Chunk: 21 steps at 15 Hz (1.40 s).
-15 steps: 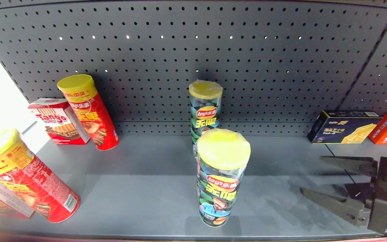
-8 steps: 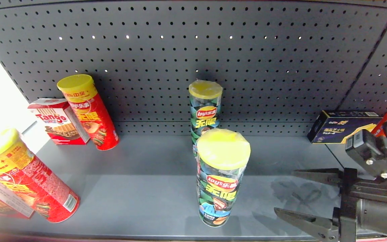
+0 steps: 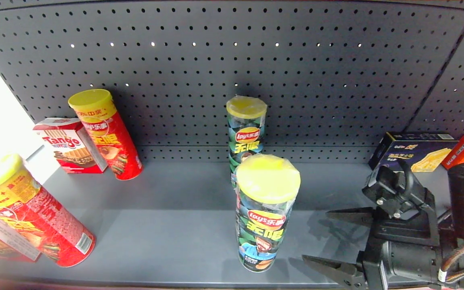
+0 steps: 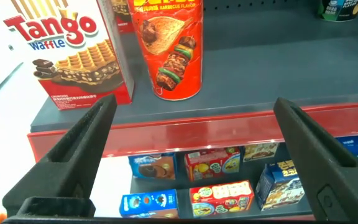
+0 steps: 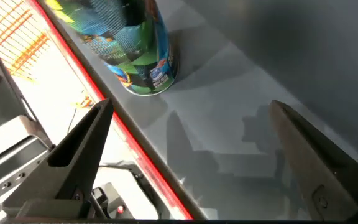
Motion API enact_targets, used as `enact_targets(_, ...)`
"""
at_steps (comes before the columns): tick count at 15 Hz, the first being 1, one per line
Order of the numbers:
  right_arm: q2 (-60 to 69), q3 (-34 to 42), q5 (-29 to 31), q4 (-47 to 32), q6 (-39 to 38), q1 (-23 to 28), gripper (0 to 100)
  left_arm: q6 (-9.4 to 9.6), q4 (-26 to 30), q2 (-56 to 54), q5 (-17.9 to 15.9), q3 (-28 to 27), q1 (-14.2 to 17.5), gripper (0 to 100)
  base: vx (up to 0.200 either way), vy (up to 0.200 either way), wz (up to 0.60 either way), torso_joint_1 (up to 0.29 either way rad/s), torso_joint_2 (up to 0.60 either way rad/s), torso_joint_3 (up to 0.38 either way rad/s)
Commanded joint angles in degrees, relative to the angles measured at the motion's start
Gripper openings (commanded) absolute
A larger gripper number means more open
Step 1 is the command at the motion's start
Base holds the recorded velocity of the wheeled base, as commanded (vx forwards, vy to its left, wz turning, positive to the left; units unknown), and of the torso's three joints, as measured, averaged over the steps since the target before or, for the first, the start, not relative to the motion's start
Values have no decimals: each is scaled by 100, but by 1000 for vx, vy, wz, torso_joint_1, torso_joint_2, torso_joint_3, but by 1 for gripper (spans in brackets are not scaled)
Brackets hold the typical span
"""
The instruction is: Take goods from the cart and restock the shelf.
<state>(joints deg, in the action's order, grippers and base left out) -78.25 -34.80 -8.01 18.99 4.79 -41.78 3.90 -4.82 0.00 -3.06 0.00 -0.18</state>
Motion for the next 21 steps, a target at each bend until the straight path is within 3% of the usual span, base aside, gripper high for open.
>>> enact_targets(1, -226, -114, 1, -1, 4, -15, 100, -100, -2, 0, -2, 0, 1, 100, 0, 0, 0, 0, 0, 0)
enact_targets(2, -305, -176, 1, -1, 4, -15, 100, -214, -11, 0, 7, 0, 1, 100, 0, 0, 0, 0, 0, 0)
enact_targets(4, -375, -273, 1, -1, 4, -76, 100, -249, -11, 0, 7, 0, 1, 100, 0, 0, 0, 0, 0, 0)
enact_targets(21, -656, -457, 19, 87, 4, 20, 100, -249, -11, 0, -116, 0, 1, 100, 0, 0, 0, 0, 0, 0)
